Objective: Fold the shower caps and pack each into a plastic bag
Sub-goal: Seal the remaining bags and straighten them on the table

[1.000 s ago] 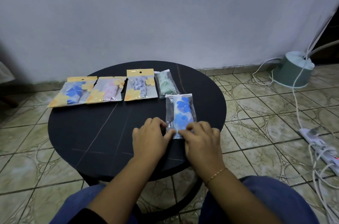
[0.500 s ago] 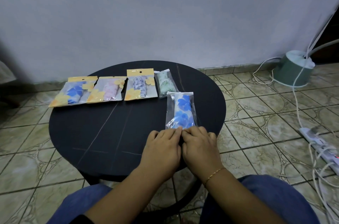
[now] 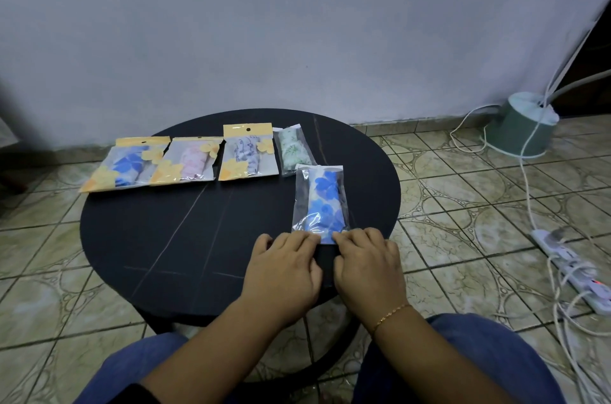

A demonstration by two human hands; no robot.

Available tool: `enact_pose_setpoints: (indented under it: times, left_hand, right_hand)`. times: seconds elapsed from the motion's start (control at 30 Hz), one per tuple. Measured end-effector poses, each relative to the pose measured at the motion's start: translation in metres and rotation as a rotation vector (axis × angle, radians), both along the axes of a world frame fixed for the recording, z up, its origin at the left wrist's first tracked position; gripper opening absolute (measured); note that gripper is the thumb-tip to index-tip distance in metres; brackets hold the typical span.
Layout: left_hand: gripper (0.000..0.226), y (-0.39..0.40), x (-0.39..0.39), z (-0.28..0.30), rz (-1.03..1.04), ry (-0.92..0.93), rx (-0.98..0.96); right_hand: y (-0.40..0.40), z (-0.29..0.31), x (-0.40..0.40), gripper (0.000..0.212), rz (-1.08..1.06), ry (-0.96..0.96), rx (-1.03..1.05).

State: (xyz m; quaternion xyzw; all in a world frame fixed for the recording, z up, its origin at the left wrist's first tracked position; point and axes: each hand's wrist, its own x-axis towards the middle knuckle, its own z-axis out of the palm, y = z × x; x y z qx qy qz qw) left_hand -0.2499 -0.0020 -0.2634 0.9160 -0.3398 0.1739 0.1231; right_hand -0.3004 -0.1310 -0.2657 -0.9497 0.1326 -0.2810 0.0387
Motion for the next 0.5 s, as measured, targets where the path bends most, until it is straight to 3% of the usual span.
enact_pose_setpoints:
  times: [0.3, 0.5]
  left_hand:
    - [0.043, -0.0004, -0.0052, 0.0041, 0.105, -0.04, 0.058]
    - [0.042, 0.0007, -0.007, 0.0089, 0.169, 0.029, 0.099]
  right_hand:
    - [0.0084, 0.0023, -0.0039, 0.04, -0.077, 0.056, -0.052]
    - [0.0076, 0.0047, -0.0061, 0.04, -0.149, 0.117, -0.009]
